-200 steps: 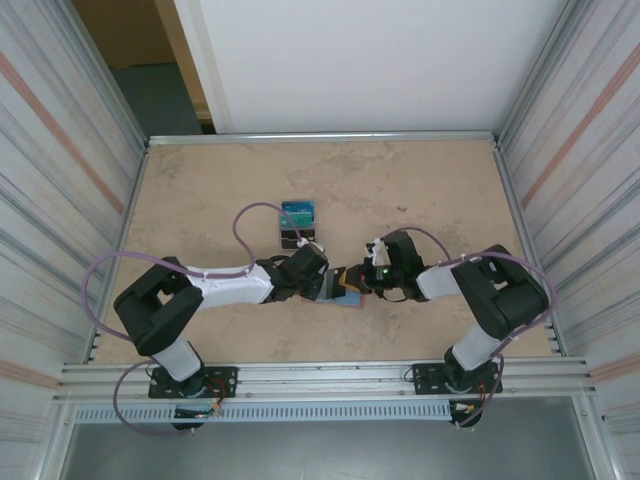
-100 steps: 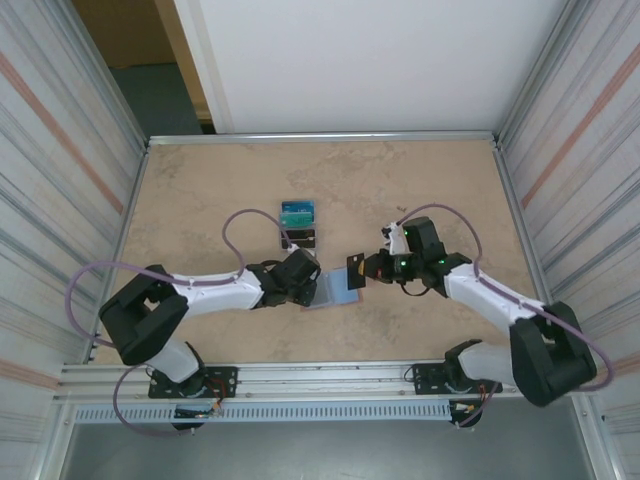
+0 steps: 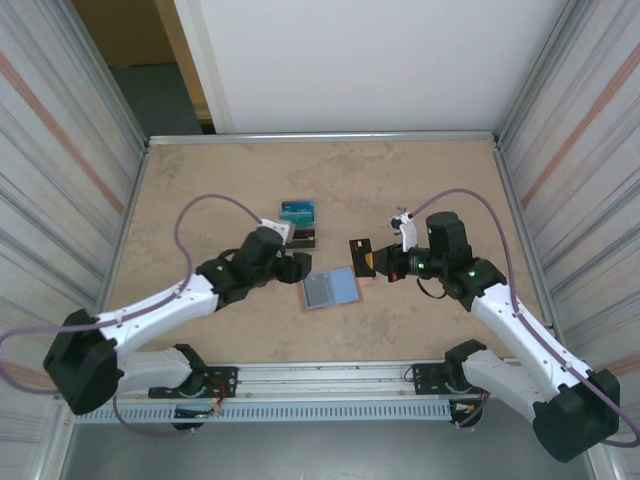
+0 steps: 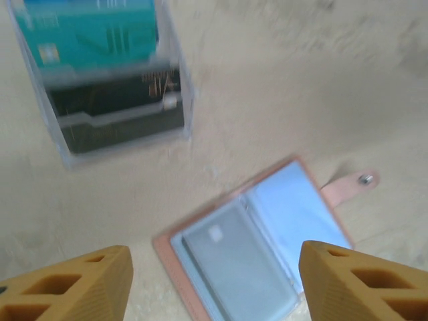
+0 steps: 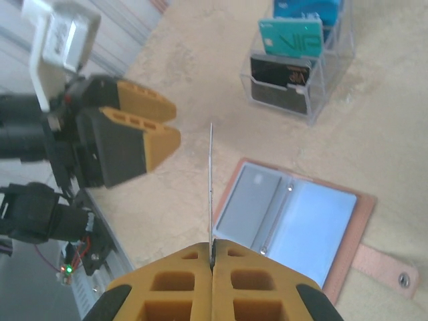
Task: Take the credit cards out of the card holder
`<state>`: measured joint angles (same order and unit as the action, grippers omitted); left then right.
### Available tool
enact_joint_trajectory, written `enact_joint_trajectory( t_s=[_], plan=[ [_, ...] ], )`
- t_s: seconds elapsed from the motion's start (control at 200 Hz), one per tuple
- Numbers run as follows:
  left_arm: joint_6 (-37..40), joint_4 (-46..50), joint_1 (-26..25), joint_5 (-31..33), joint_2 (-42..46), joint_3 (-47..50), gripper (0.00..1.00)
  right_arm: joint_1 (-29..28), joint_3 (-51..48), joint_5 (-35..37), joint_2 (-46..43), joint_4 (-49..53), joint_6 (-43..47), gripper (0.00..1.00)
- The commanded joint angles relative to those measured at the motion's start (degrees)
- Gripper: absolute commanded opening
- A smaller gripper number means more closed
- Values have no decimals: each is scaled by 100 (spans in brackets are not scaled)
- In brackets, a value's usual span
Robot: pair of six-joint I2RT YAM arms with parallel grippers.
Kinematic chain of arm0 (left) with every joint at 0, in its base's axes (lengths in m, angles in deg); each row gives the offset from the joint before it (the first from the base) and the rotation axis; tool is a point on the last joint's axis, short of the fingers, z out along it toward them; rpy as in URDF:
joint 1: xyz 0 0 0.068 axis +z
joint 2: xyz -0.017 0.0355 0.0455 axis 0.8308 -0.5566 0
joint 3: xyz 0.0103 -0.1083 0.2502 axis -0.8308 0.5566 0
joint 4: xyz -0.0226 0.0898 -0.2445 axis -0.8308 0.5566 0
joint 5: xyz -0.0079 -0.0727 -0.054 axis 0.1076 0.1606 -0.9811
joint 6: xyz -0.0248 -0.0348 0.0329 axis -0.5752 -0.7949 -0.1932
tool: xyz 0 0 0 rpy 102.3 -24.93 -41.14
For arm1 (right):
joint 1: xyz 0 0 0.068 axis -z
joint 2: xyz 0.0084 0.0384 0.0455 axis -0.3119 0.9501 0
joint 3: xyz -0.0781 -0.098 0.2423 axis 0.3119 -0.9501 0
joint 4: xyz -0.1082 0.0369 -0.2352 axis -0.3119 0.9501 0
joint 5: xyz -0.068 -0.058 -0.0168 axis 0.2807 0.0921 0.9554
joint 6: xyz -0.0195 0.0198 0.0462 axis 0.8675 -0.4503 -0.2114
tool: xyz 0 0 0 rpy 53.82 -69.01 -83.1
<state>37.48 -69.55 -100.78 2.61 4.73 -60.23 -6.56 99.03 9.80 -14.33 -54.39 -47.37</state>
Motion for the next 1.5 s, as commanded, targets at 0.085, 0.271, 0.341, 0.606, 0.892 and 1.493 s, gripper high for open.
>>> enact_joint_trajectory(
  t_s=[0.085,0.271,0.341,0.606,0.892,1.493],
  plan=[
    [1638,-571,531,-1562,634,-234,72,-88,695,-285,112,531,1017,0],
    [3021,-64,809,-3188,406,-967,71,-269,1211,-576,401,868,1512,0],
    [3426,258,812,-3632,188,-1285,72,-414,1396,-575,583,1003,1677,0],
    [4185,884,811,-4723,-440,-1999,72,-884,1990,-579,1065,1492,2194,0],
    [4679,1392,574,-4928,-798,-2240,45,-924,2348,-784,1450,1719,2477,0],
    [3073,-400,492,-3106,332,-850,0,-336,883,-315,351,-573,1029,73]
  ],
)
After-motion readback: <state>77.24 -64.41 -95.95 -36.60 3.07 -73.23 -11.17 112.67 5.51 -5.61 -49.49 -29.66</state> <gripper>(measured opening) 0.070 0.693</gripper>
